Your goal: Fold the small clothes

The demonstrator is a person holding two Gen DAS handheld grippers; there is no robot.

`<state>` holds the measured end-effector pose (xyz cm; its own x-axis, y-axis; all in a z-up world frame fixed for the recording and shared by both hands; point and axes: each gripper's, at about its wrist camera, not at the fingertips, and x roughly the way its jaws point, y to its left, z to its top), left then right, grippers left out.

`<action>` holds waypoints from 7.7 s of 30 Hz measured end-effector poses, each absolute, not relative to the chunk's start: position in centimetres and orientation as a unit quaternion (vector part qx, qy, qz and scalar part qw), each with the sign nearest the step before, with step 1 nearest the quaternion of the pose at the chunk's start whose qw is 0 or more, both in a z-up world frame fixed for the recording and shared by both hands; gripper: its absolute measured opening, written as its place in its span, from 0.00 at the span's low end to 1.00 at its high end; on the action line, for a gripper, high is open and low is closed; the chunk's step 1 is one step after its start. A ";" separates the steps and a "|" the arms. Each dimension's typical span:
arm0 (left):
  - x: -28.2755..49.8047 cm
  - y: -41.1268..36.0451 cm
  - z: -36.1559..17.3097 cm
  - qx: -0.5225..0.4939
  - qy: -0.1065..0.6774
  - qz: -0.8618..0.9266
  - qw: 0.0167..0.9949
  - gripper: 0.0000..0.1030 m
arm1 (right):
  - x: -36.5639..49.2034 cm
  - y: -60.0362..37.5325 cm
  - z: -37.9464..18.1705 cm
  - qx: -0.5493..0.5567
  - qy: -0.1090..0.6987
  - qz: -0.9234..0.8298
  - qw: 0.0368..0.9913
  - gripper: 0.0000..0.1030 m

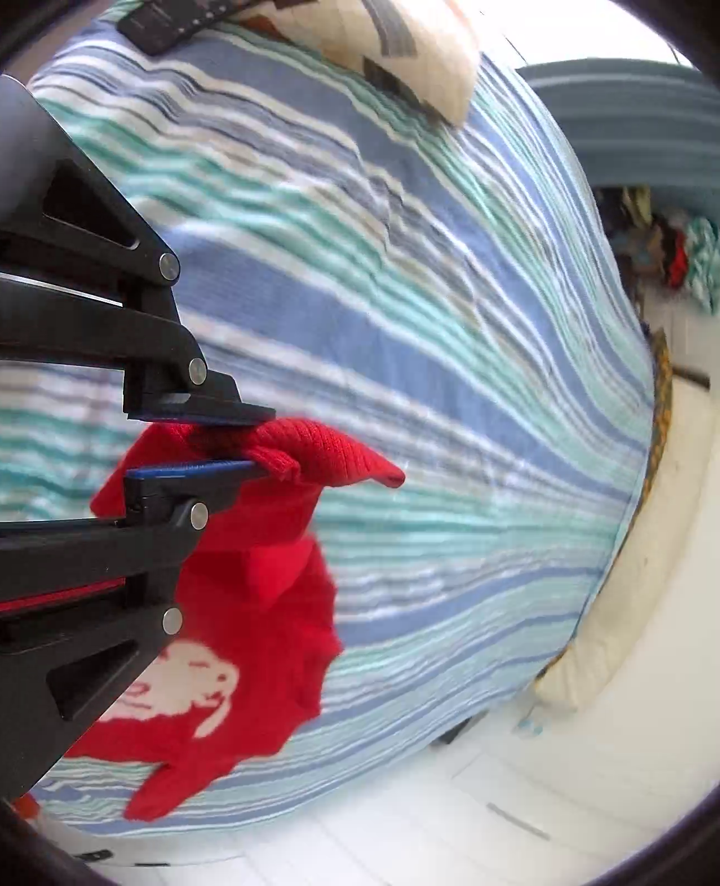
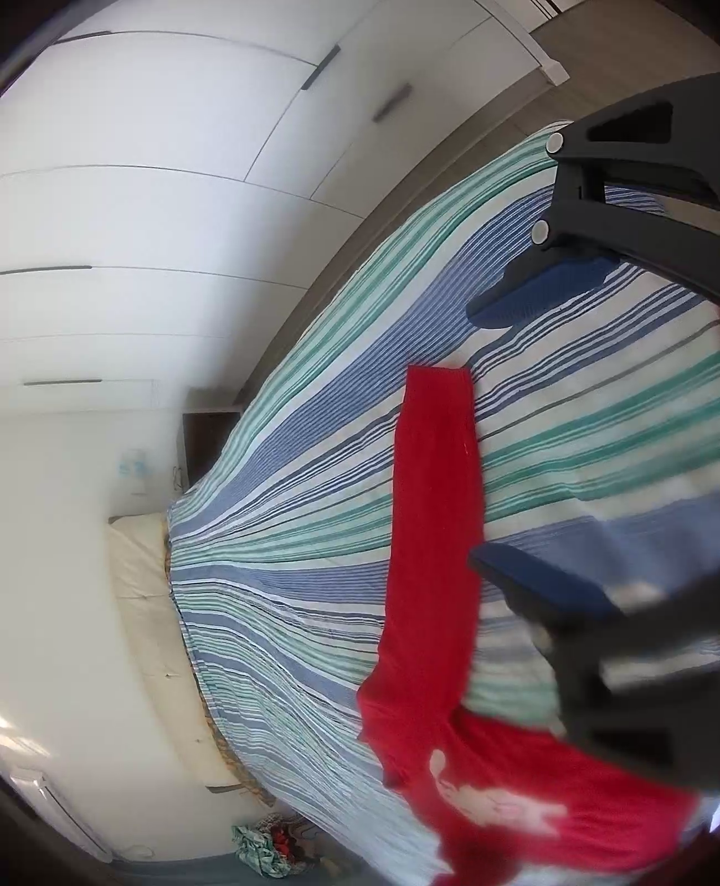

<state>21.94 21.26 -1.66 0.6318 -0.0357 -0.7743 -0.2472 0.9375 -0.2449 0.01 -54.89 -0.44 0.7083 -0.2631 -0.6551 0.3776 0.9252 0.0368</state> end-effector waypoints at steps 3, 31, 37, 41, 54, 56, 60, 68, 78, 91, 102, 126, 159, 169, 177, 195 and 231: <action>20.3 27.7 -5.2 -0.218 0.440 0.132 0.861 0.10 | 0.1 -55.0 -0.5 0.091 0.338 -0.176 0.920 0.77; 16.6 35.2 -11.2 -0.237 0.439 0.249 0.830 0.01 | 2.0 -53.5 -1.5 0.038 0.380 -0.177 0.907 0.77; 17.4 36.7 -12.6 -0.180 0.470 0.306 0.808 0.01 | 2.2 -53.6 -1.7 0.039 0.386 -0.178 0.904 0.77; 18.0 36.4 -13.1 -0.145 0.482 0.318 0.803 0.01 | 2.0 -53.7 -1.7 0.040 0.383 -0.180 0.905 0.77; 19.0 37.6 -14.4 -0.130 0.508 0.333 0.784 0.25 | 1.8 -54.5 -1.9 0.058 0.384 -0.183 0.903 0.77; 18.5 37.6 -13.7 -0.142 0.505 0.327 0.786 0.60 | 1.9 -54.5 -1.9 0.057 0.386 -0.184 0.902 0.77; 17.6 36.4 -10.8 -0.135 0.486 0.310 0.806 0.64 | 2.2 -54.3 -1.9 0.053 0.394 -0.178 0.900 0.77; 22.2 27.5 -3.8 -0.054 0.434 0.135 0.889 0.74 | 4.9 -51.7 -1.1 0.024 0.406 -0.124 0.905 0.81; 37.4 12.0 -8.1 -0.007 0.512 -0.081 0.855 0.77 | 23.9 -41.9 0.1 0.061 0.442 0.098 0.890 0.83; 43.2 5.7 -14.0 0.064 0.568 -0.188 0.799 0.55 | 43.0 -33.6 -8.6 -0.021 0.531 0.207 0.822 0.83; 40.9 2.0 -12.2 0.179 0.466 -0.086 0.863 0.00 | 42.8 -30.5 -8.2 -0.106 0.491 0.184 0.845 0.04; 11.8 0.8 -10.1 0.180 0.504 -0.170 0.828 0.59 | 17.1 -27.2 -5.7 -0.153 0.533 0.307 0.774 0.58; -3.4 4.5 10.5 -0.119 0.235 -0.097 0.960 0.94 | -5.1 -28.8 10.4 0.038 0.196 0.098 0.975 0.91; -3.6 4.5 13.1 -0.101 0.200 -0.104 0.969 0.99 | -5.6 -25.4 13.0 0.052 0.145 0.144 0.978 0.94; 0.7 3.7 1.9 -0.043 0.317 -0.037 0.947 0.98 | -2.6 -27.0 7.8 0.058 0.220 0.131 0.965 0.94; 9.4 10.5 -7.5 -0.102 0.366 0.093 0.920 0.98 | 6.4 -45.4 -3.0 0.315 0.364 0.010 0.876 0.91; 10.1 11.2 -15.4 -0.024 0.427 0.133 0.894 1.00 | 19.1 -55.7 1.2 0.292 0.323 -0.096 0.895 0.04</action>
<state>10.05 11.15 -15.36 0.5995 0.2170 -0.7704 -0.2581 0.9635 0.0707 19.11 -55.69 1.19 0.7730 0.0170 -0.6342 0.3603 0.8110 0.4608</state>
